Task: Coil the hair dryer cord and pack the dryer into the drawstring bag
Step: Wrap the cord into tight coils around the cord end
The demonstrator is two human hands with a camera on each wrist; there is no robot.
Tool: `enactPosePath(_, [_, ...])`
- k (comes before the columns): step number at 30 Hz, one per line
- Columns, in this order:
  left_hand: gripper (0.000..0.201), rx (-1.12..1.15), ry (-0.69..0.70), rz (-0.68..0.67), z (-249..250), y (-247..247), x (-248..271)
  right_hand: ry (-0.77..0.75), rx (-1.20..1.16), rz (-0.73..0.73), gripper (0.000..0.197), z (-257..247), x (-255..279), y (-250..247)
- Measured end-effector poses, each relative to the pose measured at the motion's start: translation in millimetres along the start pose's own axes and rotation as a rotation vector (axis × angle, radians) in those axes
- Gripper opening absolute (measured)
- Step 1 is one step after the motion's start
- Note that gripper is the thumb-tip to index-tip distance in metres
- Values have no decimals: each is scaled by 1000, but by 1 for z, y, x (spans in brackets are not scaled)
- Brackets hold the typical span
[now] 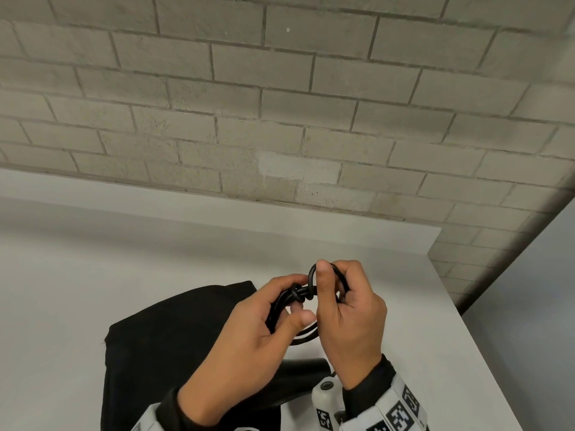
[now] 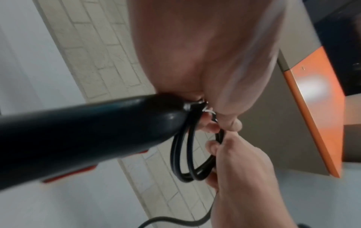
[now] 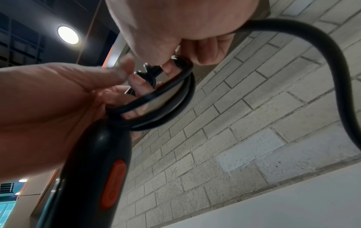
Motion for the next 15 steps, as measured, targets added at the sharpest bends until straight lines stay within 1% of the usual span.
enactPosePath(4, [37, -2, -7, 91, -6, 5, -1, -1, -29, -32, 37, -1, 0, -1])
enactPosePath(7, [35, 3, 10, 129, -11, 7, -2, -6, -109, -118, 29, -1, -3, -2])
enactPosePath(10, [23, -51, 63, 113, -12, 7, -2, 4, -209, -240, 23, -1, -9, -6])
enactPosePath(13, [22, -117, 100, 71, -9, 8, 1, 56, -280, -335, 22, -2, -16, -9])
enactPosePath(15, [23, -133, 124, 51, -8, 9, 3, 86, -284, -354, 22, -3, -18, -9])
Point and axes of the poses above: each hand's wrist, its own x-axis away from the middle knuckle, its own y-axis out of the palm, z = x × y, the point moved 5 cm from there along -x, towards the middle knuckle, and after that the axes turned 14 degrees about -y, right-handed, at the moved point
